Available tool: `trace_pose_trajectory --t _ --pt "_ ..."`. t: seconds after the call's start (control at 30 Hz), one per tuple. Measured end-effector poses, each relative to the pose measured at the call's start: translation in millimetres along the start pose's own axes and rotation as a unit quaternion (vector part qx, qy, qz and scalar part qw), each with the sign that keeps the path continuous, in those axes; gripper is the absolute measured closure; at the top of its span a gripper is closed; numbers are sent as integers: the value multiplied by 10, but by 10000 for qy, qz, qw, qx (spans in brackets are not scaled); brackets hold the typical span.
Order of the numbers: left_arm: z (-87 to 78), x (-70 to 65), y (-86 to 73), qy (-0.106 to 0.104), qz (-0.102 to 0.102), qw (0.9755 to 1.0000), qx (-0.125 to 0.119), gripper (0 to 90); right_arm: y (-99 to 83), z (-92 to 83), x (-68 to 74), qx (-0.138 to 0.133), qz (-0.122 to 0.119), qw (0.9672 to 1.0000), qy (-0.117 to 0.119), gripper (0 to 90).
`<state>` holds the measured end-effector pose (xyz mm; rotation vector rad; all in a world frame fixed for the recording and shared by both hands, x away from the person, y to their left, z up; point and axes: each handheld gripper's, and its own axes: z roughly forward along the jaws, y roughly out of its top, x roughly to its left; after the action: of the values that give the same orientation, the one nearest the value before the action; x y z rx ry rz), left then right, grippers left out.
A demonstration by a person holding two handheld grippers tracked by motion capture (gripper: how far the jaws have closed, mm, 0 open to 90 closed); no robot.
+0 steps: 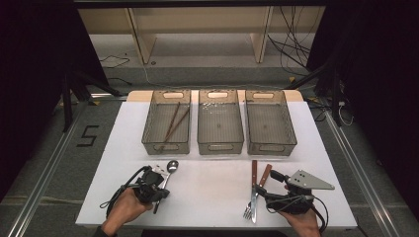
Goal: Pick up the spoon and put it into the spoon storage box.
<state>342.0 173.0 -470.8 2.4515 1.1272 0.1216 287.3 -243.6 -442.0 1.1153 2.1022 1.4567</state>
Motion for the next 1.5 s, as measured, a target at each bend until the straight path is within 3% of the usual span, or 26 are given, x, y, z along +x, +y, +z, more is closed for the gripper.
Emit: trace_pose_trajectory --t 0.23,0.27,0.53,0.73,0.9,1.07,1.13,1.2,1.27,1.4,1.5 --pt "-53 213 -41 267 -277 9992 52 890 -1 5 5 40 -17 10000 4 261" --pt "-77 292 -52 308 -405 9987 20 890 -1 6 5 40 -15 10000 3 261" --pt "-136 488 -50 534 -617 9966 -58 890 0 7 9 51 -17 10000 12 261" --pt "-147 520 -28 540 -648 9964 -66 890 -1 11 10 49 -14 10000 6 261" --pt "-278 518 46 353 -614 9973 -200 878 -1 13 11 43 14 10000 8 261" --pt "-361 541 155 272 -628 9975 -189 656 -1 15 14 40 3 10000 18 261" --pt "-355 580 229 332 -674 9972 -30 547 -2 14 12 43 18 10000 12 261" --pt "-319 622 260 223 -672 9973 186 499 -3 15 8 32 10 10000 15 260" --pt "-275 644 282 266 -702 9969 249 430 -4 15 6 33 29 10000 19 261" --pt "-206 677 304 279 -702 9961 452 362 -5 17 6 33 32 10000 24 261" --pt "-162 696 306 271 -698 9957 542 370 -5 13 3 47 32 10000 25 261"
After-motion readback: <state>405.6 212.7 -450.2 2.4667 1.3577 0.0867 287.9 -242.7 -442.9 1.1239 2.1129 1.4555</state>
